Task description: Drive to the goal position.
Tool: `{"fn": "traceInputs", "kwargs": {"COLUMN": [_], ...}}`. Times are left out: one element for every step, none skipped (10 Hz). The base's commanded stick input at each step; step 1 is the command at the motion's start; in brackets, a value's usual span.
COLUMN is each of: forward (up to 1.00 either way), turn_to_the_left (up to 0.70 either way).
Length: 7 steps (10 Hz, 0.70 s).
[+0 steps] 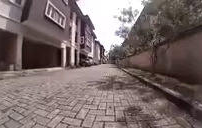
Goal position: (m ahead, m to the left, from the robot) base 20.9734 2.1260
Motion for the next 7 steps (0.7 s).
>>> {"fn": "traceInputs", "kwargs": {"forward": [0.50,0.50,0.50,0.50,0.50,0.50,0.50], "turn_to_the_left": [0.00,0.00,0.00,0.00,0.00,0.00,0.00]}}
